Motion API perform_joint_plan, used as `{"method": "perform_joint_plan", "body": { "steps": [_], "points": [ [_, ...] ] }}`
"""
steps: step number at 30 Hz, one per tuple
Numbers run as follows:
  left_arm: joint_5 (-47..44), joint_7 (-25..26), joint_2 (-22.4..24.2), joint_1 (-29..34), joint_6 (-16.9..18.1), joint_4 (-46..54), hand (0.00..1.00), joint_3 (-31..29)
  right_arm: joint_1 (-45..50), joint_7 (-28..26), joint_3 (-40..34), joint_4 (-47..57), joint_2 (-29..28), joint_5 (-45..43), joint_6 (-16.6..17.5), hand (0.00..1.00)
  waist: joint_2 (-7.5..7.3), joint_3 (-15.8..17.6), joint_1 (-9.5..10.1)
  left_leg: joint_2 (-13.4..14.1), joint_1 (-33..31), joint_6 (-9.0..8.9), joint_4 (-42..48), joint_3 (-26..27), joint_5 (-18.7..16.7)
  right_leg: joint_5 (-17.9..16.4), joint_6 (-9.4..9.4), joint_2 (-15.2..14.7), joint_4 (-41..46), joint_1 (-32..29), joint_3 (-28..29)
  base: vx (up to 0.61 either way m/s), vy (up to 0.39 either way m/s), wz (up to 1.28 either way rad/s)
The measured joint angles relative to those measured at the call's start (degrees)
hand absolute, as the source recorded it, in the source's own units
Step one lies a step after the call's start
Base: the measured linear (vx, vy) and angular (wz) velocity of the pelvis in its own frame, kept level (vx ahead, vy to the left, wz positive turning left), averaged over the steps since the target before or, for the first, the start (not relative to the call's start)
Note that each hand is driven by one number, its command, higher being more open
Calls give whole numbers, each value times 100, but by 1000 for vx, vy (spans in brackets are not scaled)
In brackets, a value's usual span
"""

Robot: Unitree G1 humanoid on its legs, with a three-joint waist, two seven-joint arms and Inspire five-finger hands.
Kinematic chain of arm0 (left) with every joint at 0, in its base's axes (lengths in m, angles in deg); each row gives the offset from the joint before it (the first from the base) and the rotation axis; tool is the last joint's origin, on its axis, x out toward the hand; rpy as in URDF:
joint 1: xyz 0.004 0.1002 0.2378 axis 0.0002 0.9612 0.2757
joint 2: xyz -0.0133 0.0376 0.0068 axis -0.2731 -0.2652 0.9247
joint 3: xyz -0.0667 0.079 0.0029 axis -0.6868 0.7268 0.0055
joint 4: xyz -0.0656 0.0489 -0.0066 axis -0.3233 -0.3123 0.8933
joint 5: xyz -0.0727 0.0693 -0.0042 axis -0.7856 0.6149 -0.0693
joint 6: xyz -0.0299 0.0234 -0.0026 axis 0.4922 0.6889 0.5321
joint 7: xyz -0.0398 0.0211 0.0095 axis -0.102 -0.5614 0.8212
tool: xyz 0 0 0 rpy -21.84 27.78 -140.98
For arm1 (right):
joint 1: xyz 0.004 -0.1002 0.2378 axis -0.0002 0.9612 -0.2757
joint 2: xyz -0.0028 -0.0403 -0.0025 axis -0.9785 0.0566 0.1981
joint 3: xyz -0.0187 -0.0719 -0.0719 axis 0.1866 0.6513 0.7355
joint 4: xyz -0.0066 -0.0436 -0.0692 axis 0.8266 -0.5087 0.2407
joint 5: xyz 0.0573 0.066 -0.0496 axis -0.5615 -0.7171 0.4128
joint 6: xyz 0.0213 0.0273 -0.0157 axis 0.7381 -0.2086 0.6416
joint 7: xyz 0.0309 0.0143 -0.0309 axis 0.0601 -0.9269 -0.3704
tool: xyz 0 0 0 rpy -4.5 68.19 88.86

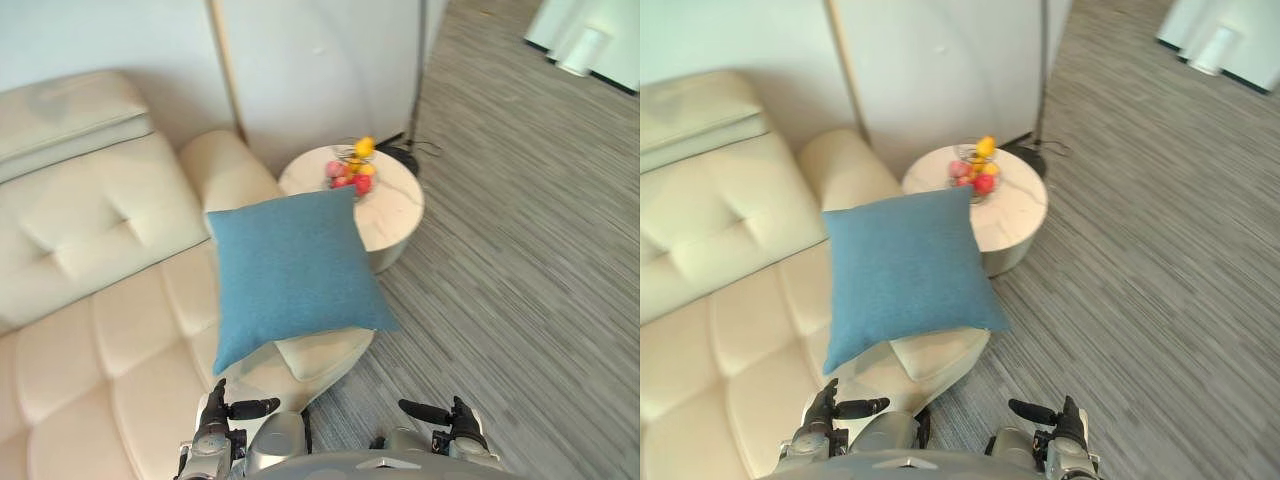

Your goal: Pick up cushions and gather them together orderly.

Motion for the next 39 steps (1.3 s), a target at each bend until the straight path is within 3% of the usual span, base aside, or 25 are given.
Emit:
{"method": "perform_joint_plan", "body": {
  "steps": [4,9,11,13,14,18,19,24,25,26,32,33,39],
  "points": [
    [12,7,168,183,-14,-71,100,-68,-11,0,-114,89,-2,17,35,100,246,-115,57,140,-26,-292,-370,-508,277,50,-100,83,-453,255,-768,108,-278,87],
    [9,-21,171,180,-11,-43,100,-280,62,-9,-235,405,-257,17,37,100,132,-123,88,262,-100,-389,-390,-483,389,67,-123,213,-849,702,-1371,80,-138,62],
    [9,-23,141,181,-11,-43,100,-278,44,-10,-293,449,-311,18,58,100,81,-142,88,285,-116,-354,-413,-251,433,70,-125,193,-869,714,-1392,32,9,14],
    [8,-27,129,153,-10,-43,100,-268,29,-4,-330,611,-356,5,89,100,58,-155,81,381,-109,-226,-488,497,443,86,-116,124,-898,735,-1426,-3,56,0],
    [8,-26,131,154,-10,-43,100,-268,42,-5,-330,660,-365,-1,91,100,63,-155,77,378,-102,-198,-495,557,444,99,-96,108,-899,738,-1400,-26,104,-13],
    [7,-58,78,131,-9,-46,100,-151,184,-1,-327,892,-422,-208,89,100,52,-175,41,214,172,-136,-909,506,704,207,-11,17,-1054,875,-1371,-37,74,9],
    [4,-64,67,122,-3,-42,100,-170,357,1,-331,1286,-427,-209,81,100,89,-201,-30,128,417,-108,-1512,475,958,252,-7,-50,-1085,902,-1375,-141,61,9],
    [4,-86,110,271,-7,-42,100,-231,704,5,-344,2451,-332,-192,78,100,166,-302,-179,147,801,-66,-2285,911,1063,344,-8,-99,-1230,929,-1337,-80,30,0],
    [4,-94,108,295,-8,-41,100,-236,745,4,-344,2623,-275,-191,77,100,172,-314,-210,148,813,-74,-2328,920,1103,345,-6,-98,-1238,933,-1345,25,48,-11],
    [5,-150,6,593,-51,315,100,-683,1001,-99,-749,3625,113,36,78,100,130,-374,-252,138,906,-42,-2328,1142,1164,369,34,-89,-1492,1134,-1248,102,47,-17],
    [-10,-172,-218,632,-77,1122,100,-844,955,-265,-741,3942,452,37,140,100,142,-373,-337,97,1036,5,-2295,1074,1231,379,40,-79,-1601,1303,-1119,107,-5,4],
    [-176,-166,-221,745,-47,1656,100,-907,956,-394,-630,4238,491,35,161,100,151,-370,-337,117,1051,0,-2295,1088,1228,379,39,-76,-1596,1304,-1048,-33,-23,-5],
    [-451,-121,-266,623,121,2523,100,-770,744,-795,156,4506,891,28,313,100,252,-420,-349,164,1051,-36,-2330,1088,1261,346,-8,-13,-1593,1274,-979,-91,-31,-3]
  ]
}}
